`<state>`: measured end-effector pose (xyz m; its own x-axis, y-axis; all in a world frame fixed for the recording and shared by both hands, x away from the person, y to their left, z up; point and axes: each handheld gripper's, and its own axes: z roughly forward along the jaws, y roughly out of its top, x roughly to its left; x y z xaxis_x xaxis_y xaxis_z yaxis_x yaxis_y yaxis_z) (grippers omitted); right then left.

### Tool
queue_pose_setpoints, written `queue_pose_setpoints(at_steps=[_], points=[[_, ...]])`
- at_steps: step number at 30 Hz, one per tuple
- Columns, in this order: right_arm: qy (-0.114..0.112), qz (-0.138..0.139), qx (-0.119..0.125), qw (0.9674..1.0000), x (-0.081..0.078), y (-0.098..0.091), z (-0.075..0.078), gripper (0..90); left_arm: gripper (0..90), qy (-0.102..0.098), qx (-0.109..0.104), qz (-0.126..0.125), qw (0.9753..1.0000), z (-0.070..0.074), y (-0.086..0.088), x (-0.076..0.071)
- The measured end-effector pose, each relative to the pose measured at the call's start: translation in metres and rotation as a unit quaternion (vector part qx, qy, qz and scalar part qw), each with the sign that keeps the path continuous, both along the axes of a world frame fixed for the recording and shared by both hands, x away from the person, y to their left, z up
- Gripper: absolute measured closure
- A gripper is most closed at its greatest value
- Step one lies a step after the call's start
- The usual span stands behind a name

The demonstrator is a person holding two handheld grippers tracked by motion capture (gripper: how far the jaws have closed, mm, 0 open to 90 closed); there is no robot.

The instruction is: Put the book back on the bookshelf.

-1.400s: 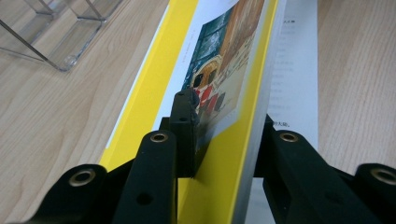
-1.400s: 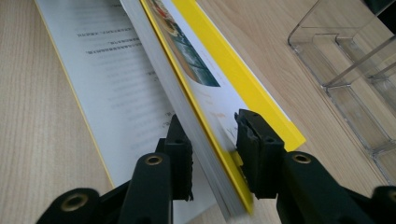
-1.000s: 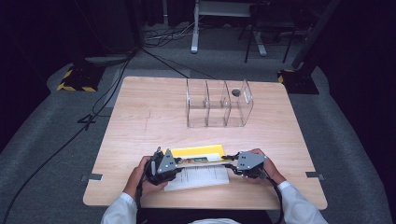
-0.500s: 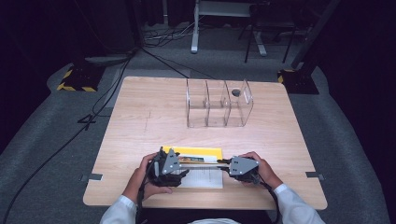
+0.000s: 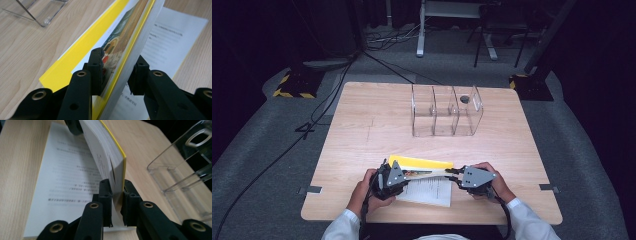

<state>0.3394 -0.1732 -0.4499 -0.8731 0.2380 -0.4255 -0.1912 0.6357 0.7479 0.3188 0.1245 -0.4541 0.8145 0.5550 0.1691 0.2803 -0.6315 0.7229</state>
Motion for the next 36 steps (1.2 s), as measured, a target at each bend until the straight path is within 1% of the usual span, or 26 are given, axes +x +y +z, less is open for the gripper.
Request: queue_pose_setpoints(at_steps=[1, 3, 5, 7, 8, 10, 11, 13, 14, 15, 16, 18, 19, 20, 22, 24, 25, 27, 28, 29, 30, 31, 32, 33, 34, 36], points=[[-0.006, -0.006, 0.004, 1.0, 0.0, -0.001, 0.004, 80.9, 68.4, -0.002, -0.002, -0.001, 1.0, 0.0, -0.003, 0.001], [-0.003, -0.01, 0.017, 0.9998, 0.002, -0.006, 0.013, 80.8, 69.0, -0.011, -0.001, 0.0, 0.9999, 0.0, -0.01, 0.002], [-0.014, -0.015, 0.01, 0.9997, 0.003, -0.008, 0.02, 80.8, 69.0, -0.016, 0.001, 0.003, 0.9999, 0.0, -0.016, 0.004], [-0.016, -0.013, 0.007, 0.9998, 0.003, -0.009, 0.024, 81.2, 67.1, -0.014, -0.002, 0.002, 0.9999, 0.002, -0.019, 0.007], [-0.015, -0.012, 0.003, 0.9998, 0.004, -0.009, 0.027, 81.4, 65.1, -0.015, -0.009, 0.002, 0.9998, 0.004, -0.02, 0.008], [-0.01, -0.009, 0.0, 0.9999, 0.006, -0.009, 0.032, 81.8, 57.1, -0.012, -0.025, 0.005, 0.9996, 0.01, -0.023, 0.01], [-0.011, -0.007, -0.004, 0.9999, 0.007, -0.009, 0.035, 82.1, 53.4, -0.013, -0.022, 0.002, 0.9997, 0.012, -0.026, 0.01], [-0.011, 0.0, -0.01, 0.9999, 0.006, -0.007, 0.041, 82.4, 50.4, -0.012, -0.022, 0.006, 0.9997, 0.016, -0.034, 0.009], [-0.013, 0.001, -0.015, 0.9998, 0.006, -0.005, 0.042, 82.4, 51.5, -0.005, -0.031, 0.006, 0.9995, 0.017, -0.037, 0.009], [-0.014, 0.003, -0.019, 0.9997, 0.005, -0.004, 0.043, 82.3, 56.1, -0.005, -0.031, 0.006, 0.9995, 0.017, -0.037, 0.009], [-0.014, 0.003, -0.019, 0.9997, 0.005, -0.004, 0.043, 82.3, 56.1, -0.004, -0.036, -0.003, 0.9993, 0.018, -0.039, 0.007], [-0.015, 0.004, -0.024, 0.9996, 0.003, -0.003, 0.043, 82.0, 65.4, -0.027, -0.007, 0.004, 0.9996, 0.018, -0.044, 0.005], [-0.012, 0.004, -0.023, 0.9997, 0.003, -0.004, 0.042, 81.2, 69.3, -0.026, -0.005, -0.003, 0.9997, 0.018, -0.044, 0.005], [-0.008, 0.005, -0.022, 0.9997, 0.003, -0.005, 0.04, 80.7, 70.8, -0.021, -0.005, -0.011, 0.9997, 0.015, -0.044, 0.005], [-0.007, 0.006, -0.021, 0.9997, 0.003, -0.005, 0.039, 80.0, 72.0, -0.024, -0.003, -0.014, 0.9996, 0.014, -0.043, 0.004], [0.002, 0.005, -0.015, 0.9999, 0.003, -0.006, 0.035, 76.9, 74.5, -0.016, -0.015, -0.016, 0.9996, 0.012, -0.041, 0.005], [0.01, 0.004, -0.006, 0.9999, 0.005, -0.008, 0.034, 72.3, 74.7, -0.016, -0.017, -0.017, 0.9996, 0.011, -0.041, 0.005], [0.032, -0.004, 0.019, 0.9993, 0.008, -0.014, 0.034, 59.9, 75.0, -0.016, -0.024, -0.019, 0.9994, 0.009, -0.038, 0.005], [0.06, -0.022, 0.027, 0.9976, 0.015, -0.025, 0.031, 52.4, 75.0, -0.015, -0.035, -0.018, 0.9991, 0.009, -0.036, 0.005], [0.06, -0.022, 0.027, 0.9976, 0.015, -0.025, 0.031, 52.4, 75.0, -0.015, -0.035, -0.018, 0.9991, 0.009, -0.036, 0.005], [0.066, -0.034, 0.025, 0.9969, 0.019, -0.029, 0.028, 49.2, 75.0, -0.013, -0.039, -0.018, 0.999, 0.009, -0.034, 0.004], [0.077, -0.059, 0.021, 0.9951, 0.026, -0.037, 0.022, 46.5, 75.1, -0.014, -0.044, -0.019, 0.9988, 0.009, -0.032, 0.004], [0.091, -0.097, 0.01, 0.9911, 0.036, -0.047, 0.009, 41.9, 75.1, -0.015, -0.048, -0.02, 0.9985, 0.009, -0.03, 0.004], [0.097, -0.107, 0.006, 0.9894, 0.04, -0.05, 0.004, 41.1, 75.1, -0.014, -0.049, -0.02, 0.9985, 0.009, -0.029, 0.004], [0.097, -0.107, 0.006, 0.9894, 0.04, -0.05, 0.004, 41.1, 75.1, -0.014, -0.049, -0.02, 0.9985, 0.009, -0.029, 0.004], [0.106, -0.125, -0.018, 0.9863, 0.05, -0.057, -0.011, 38.5, 75.1, -0.018, -0.053, -0.021, 0.9982, 0.009, -0.027, 0.003]])
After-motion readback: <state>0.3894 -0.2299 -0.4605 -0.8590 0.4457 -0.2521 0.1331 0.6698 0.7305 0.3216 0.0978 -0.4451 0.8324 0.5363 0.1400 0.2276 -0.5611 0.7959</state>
